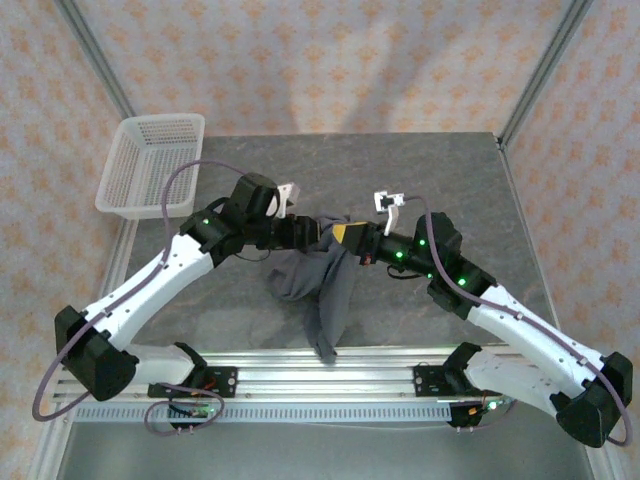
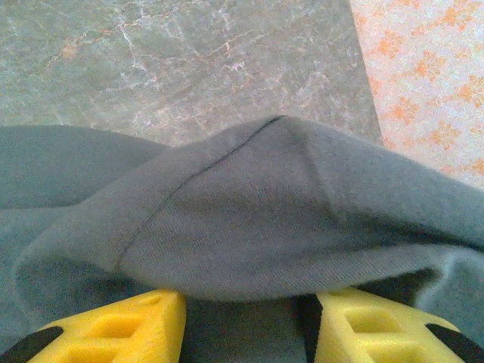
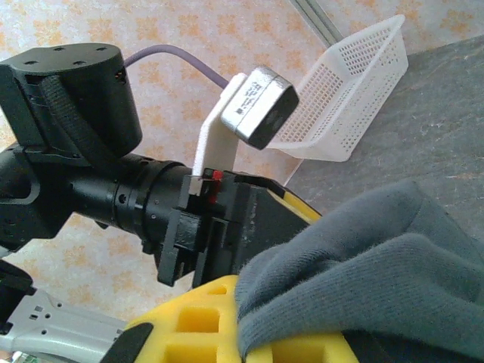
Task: Fold the inside-out t-shirt
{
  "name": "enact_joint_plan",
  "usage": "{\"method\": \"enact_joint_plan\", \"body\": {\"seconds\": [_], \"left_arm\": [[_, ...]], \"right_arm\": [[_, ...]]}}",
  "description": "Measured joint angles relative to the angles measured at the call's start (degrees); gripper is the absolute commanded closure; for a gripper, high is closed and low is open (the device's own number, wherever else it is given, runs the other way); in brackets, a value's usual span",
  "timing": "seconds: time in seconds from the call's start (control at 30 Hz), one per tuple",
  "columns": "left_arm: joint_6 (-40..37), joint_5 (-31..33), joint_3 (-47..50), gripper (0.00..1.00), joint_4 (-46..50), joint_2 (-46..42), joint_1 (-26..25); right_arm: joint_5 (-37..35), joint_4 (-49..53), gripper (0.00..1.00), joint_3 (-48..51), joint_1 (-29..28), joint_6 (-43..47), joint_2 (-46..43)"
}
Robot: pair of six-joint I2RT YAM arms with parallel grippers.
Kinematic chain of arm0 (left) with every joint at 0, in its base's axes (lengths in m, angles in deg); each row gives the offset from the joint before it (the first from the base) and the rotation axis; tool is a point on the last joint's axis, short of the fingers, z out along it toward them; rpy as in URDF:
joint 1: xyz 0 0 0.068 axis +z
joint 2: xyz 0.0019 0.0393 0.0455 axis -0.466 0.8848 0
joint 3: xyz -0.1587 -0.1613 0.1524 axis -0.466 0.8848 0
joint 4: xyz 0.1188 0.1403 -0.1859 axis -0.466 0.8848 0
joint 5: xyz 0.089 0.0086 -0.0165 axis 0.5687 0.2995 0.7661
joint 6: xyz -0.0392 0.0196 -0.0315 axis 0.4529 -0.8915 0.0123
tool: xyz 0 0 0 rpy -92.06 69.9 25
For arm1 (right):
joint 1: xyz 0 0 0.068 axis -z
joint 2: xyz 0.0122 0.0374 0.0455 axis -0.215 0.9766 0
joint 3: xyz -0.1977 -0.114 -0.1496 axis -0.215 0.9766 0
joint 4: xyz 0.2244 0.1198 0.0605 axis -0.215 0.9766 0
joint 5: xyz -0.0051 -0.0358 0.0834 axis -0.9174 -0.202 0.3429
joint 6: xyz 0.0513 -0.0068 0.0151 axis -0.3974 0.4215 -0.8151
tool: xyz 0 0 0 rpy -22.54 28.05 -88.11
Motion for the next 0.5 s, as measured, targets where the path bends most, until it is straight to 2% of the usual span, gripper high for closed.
{"method": "enact_joint_plan", "body": {"seconds": [0.33,0.37,0.4,0.43,0.47,0.5], "left_arm": [[2.38,-7.74,1.33,0.55,-4.15,5.14,0.0],[2.25,-7.98,1.33,0.58,-3.96,5.53,0.0],[2.23,-8.44,1.33,0.65,-3.8,5.92,0.0],[2.19,-9.03,1.33,0.78,-3.82,6.23,0.0],[2.29,-9.81,1.36,0.97,-4.02,6.45,0.0],[2.8,-10.71,1.42,1.0,-4.44,6.56,0.0]], "right_arm": [[-0.7,-0.02,1.0,0.0,0.0,-0.02,0.0],[-0.74,-0.02,1.0,0.0,0.0,-0.02,0.02],[-0.87,-0.02,1.0,0.0,0.0,-0.02,0.0],[-0.92,0.0,1.0,0.0,0.0,0.0,0.0],[-1.09,-0.02,1.0,0.0,0.0,0.0,0.0],[-1.38,0.0,1.0,0.0,0.0,0.07,0.0]]}}
